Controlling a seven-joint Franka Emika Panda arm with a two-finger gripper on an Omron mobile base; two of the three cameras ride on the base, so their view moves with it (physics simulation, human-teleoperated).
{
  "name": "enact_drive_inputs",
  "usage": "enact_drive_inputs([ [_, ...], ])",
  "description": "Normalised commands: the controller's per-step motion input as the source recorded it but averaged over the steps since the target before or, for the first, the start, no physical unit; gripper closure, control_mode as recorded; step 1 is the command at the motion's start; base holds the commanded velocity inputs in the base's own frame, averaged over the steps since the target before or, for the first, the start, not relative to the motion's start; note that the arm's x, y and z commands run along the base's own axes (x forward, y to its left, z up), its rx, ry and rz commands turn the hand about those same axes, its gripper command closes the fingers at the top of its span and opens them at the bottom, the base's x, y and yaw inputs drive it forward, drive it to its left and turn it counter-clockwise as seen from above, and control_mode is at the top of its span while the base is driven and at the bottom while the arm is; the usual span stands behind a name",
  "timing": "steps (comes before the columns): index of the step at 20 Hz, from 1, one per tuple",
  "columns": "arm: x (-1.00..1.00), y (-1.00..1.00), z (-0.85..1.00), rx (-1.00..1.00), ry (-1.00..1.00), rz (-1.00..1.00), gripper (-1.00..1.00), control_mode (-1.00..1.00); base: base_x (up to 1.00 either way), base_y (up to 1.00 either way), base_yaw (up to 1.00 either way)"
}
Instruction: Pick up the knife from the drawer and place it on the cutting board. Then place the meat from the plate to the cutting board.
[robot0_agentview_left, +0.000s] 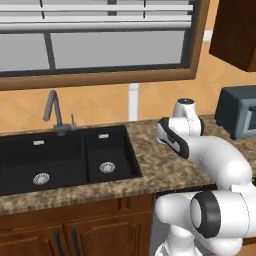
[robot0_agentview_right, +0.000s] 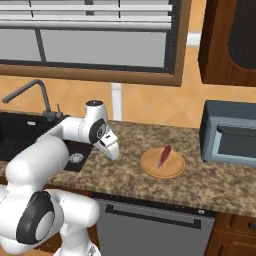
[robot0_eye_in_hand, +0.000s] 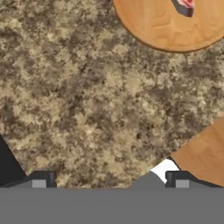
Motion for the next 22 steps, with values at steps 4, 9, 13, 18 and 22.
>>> enact_drive_inputs([
  [4, 0.0, 0.0, 0.0, 0.0, 0.0, 0.0, -1.0, 1.0, 0.11, -1.0, 0.0],
  [9, 0.0, 0.0, 0.0, 0.0, 0.0, 0.0, -1.0, 1.0, 0.32, -0.86, 0.01],
  [13, 0.97, -0.16, -0.51, 0.0, 0.03, 0.19, -1.0, -1.0, 0.0, 0.0, 0.0],
  [18, 0.96, 0.71, -0.62, -0.14, 0.05, 0.25, -1.0, -1.0, 0.0, 0.0, 0.0],
  [22, 0.74, 0.52, -0.11, -0.12, 0.09, 0.18, -1.0, -1.0, 0.0, 0.0, 0.0],
])
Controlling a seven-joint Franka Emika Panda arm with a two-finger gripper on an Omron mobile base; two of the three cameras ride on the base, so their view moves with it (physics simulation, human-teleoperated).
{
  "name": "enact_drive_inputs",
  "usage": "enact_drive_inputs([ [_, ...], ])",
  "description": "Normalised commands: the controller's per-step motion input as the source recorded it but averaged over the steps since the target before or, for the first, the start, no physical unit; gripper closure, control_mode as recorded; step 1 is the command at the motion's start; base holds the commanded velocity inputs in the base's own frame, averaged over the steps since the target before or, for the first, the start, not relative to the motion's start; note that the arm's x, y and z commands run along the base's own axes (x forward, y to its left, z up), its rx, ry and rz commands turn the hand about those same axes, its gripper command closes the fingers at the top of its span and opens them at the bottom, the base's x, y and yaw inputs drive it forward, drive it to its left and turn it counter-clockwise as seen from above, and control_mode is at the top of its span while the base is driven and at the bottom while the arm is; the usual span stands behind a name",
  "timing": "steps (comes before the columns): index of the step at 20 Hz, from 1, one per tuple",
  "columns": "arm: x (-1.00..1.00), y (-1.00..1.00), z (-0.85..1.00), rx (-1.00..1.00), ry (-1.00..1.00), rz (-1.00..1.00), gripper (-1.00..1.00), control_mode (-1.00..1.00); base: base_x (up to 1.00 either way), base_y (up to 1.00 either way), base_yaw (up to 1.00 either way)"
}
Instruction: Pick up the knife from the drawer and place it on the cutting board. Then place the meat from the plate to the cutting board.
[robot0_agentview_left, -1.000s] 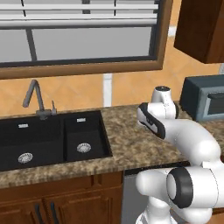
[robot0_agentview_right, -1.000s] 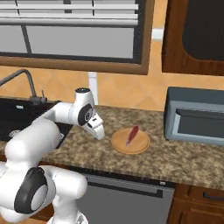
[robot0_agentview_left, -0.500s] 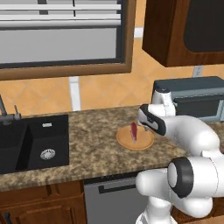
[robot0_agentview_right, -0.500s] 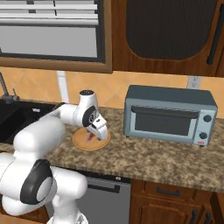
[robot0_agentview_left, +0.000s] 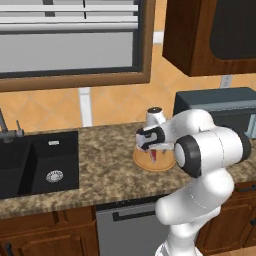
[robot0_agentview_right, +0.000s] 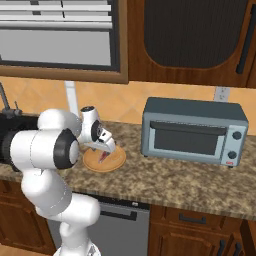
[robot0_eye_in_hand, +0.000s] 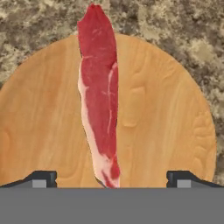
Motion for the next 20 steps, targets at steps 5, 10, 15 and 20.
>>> enact_drive_inputs([
  [5, 0.19, -0.26, -0.18, 0.08, 0.09, 0.13, -1.0, -1.0, 0.0, 0.0, 0.0],
  [10, 0.08, -0.29, -0.29, 0.17, 0.0, 0.06, -1.0, -1.0, 0.0, 0.0, 0.0],
  [15, 0.06, 0.12, -0.25, 0.01, 0.0, 0.0, -1.0, -1.0, 0.0, 0.0, 0.0],
  [20, 0.04, 0.23, 0.0, 0.0, 0.03, 0.0, -1.0, -1.0, 0.0, 0.0, 0.0],
])
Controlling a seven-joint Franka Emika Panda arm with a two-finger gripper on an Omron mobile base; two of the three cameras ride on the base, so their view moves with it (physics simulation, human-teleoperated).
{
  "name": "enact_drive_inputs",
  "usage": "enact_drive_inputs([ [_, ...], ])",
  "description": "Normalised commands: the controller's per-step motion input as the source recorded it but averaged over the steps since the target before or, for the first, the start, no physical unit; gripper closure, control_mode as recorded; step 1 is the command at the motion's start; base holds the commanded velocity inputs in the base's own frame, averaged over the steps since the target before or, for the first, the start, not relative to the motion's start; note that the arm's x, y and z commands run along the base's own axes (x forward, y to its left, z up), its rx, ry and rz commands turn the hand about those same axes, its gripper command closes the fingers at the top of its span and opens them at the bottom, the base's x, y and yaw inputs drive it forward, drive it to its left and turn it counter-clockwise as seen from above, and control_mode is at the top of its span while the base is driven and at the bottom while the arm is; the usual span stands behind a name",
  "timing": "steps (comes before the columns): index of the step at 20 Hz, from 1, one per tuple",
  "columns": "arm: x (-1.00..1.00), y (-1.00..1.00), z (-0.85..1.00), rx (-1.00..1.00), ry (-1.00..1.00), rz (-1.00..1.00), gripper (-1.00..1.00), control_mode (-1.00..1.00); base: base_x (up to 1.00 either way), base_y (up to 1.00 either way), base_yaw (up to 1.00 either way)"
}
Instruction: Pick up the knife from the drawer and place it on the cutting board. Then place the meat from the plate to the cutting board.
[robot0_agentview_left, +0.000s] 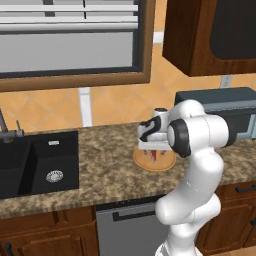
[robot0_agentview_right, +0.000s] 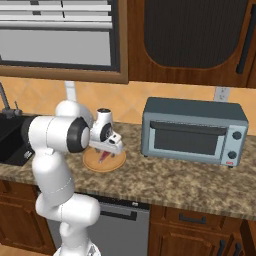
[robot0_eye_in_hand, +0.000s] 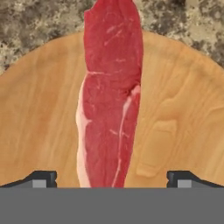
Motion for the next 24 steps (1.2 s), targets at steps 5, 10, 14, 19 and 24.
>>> enact_drive_inputs([
  [5, 0.04, 0.05, -0.22, 0.0, 0.02, 0.0, -1.0, -1.0, 0.0, 0.0, 0.0],
  [10, 0.0, 0.02, -0.35, 0.0, 0.0, 0.0, 1.0, -1.0, 0.0, 0.0, 0.0],
  [14, 0.0, 0.36, -0.04, 0.0, 0.0, 0.0, 1.0, -1.0, 0.0, 0.0, 0.0],
  [19, 0.0, 0.74, 0.0, -0.05, 0.0, 0.04, 1.0, -1.0, 0.0, 0.0, 0.0],
  [24, -0.35, 0.25, 0.27, 0.0, -0.04, 0.02, 1.0, -1.0, 0.0, 0.0, 0.0],
])
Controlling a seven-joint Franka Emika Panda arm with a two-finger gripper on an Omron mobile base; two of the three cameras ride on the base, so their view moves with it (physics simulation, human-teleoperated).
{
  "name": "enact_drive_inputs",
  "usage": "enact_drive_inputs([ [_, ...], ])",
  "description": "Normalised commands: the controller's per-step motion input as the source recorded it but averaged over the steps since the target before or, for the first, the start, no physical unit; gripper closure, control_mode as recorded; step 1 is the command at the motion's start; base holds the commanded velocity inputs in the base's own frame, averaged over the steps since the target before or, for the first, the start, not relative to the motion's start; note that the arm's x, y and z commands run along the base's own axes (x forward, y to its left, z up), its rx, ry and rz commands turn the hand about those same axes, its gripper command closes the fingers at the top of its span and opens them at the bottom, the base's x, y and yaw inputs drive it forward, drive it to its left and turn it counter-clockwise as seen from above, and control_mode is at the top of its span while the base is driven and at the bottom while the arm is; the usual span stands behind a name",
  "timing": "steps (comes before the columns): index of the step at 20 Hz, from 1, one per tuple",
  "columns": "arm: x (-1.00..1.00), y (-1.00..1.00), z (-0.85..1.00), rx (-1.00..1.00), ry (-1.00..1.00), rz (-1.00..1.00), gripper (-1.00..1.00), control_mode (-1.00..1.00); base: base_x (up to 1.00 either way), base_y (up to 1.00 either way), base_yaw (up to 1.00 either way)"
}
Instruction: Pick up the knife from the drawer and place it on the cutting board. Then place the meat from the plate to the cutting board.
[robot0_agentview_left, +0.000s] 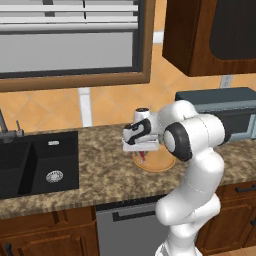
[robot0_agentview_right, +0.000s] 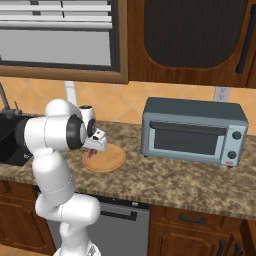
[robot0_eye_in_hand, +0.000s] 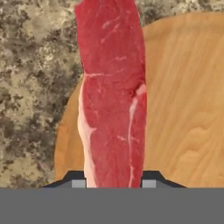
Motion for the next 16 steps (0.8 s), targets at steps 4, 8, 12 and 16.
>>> enact_drive_inputs([
  [4, -1.0, -0.02, 0.94, 0.0, -0.1, 0.0, 1.0, -1.0, 0.0, 0.0, 0.0],
  [8, -0.84, -0.02, 1.0, 0.0, -0.1, 0.0, 1.0, -1.0, 0.0, 0.0, 0.0],
  [12, -0.57, -0.12, 1.0, 0.0, -0.08, 0.0, 1.0, -1.0, 0.0, 0.0, 0.0],
  [16, -0.23, -0.15, 0.98, 0.0, -0.06, 0.0, 1.0, -1.0, 0.0, 0.0, 0.0],
])
